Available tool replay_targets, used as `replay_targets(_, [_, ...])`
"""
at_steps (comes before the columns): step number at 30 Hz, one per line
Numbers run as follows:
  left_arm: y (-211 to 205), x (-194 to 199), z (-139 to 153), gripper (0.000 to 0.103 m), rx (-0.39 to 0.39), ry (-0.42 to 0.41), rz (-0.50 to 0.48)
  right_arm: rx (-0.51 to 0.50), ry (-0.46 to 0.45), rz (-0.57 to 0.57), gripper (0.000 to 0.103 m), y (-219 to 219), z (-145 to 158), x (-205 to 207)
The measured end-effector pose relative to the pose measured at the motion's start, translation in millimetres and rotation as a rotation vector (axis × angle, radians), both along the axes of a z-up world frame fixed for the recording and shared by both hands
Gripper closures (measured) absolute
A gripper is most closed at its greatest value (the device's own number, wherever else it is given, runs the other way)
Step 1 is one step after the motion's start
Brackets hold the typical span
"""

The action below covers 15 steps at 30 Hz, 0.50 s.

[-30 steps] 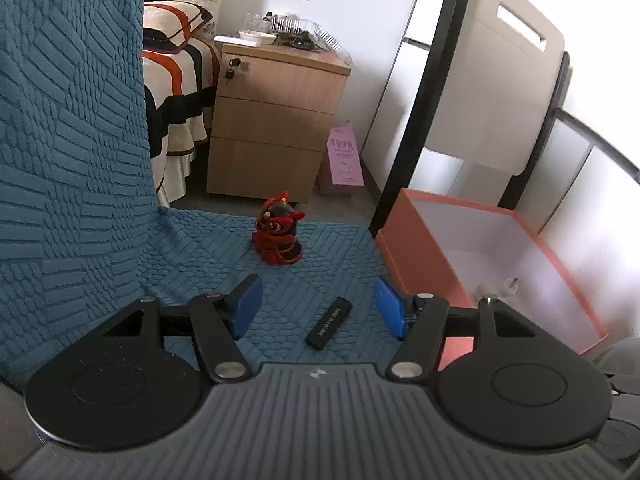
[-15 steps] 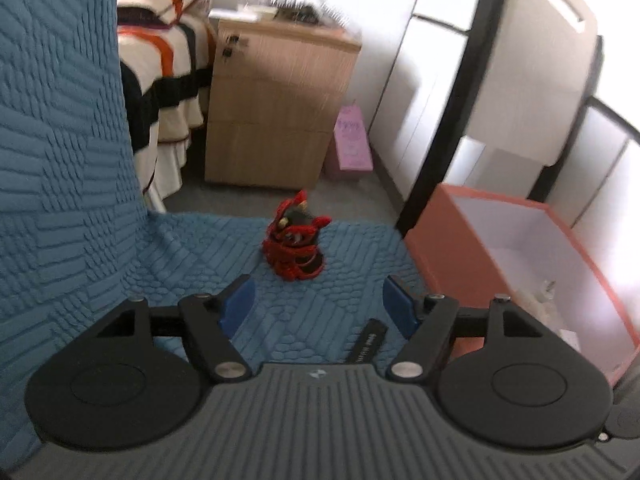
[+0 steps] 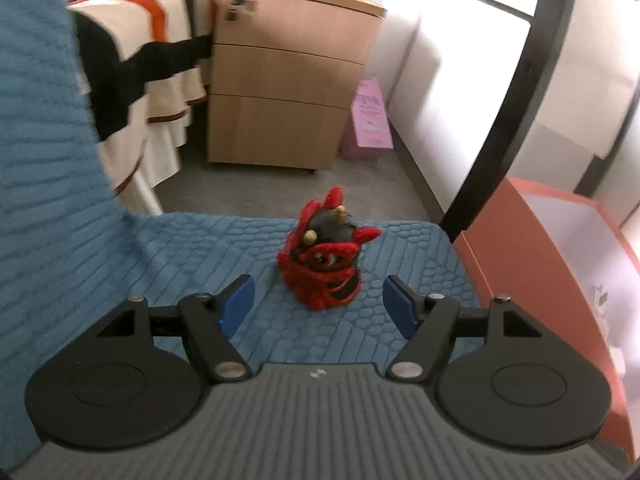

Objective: Organize rigid objects
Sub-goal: 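Grasp the black USB stick with the right tool while the left grasps the red figurine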

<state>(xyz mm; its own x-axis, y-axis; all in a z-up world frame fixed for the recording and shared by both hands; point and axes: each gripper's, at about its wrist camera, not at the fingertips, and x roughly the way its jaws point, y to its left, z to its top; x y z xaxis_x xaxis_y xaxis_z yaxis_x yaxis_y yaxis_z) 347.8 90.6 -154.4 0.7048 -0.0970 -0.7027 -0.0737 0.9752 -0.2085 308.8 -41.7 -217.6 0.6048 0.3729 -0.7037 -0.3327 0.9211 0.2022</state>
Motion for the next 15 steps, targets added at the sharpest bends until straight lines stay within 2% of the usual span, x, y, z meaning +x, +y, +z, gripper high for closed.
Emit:
replay_targets(5, [-7.9,23.9,-3.9,0.027,0.005,-0.013,-0.063,-0.027,0.021,-0.01,0.054,2.0,-20.2,18.6])
replay_targets(10, [-17.0,41.4,-12.4,0.027,0.03,0.0,-0.105,-0.048,0.023,-0.013,0.053,1.7,-30.7,20.4])
replay_targets(13, [-19.9,48.4,-13.9,0.027,0.058,-0.002,-0.093,-0.078,0.004,-0.002,0.055,3.4,-33.3,17.6])
replay_targets(15, [-18.4,50.0,-15.1,0.027,0.049,-0.005,-0.083,-0.083,0.009,-0.015,0.056,2.6,-34.3,17.4])
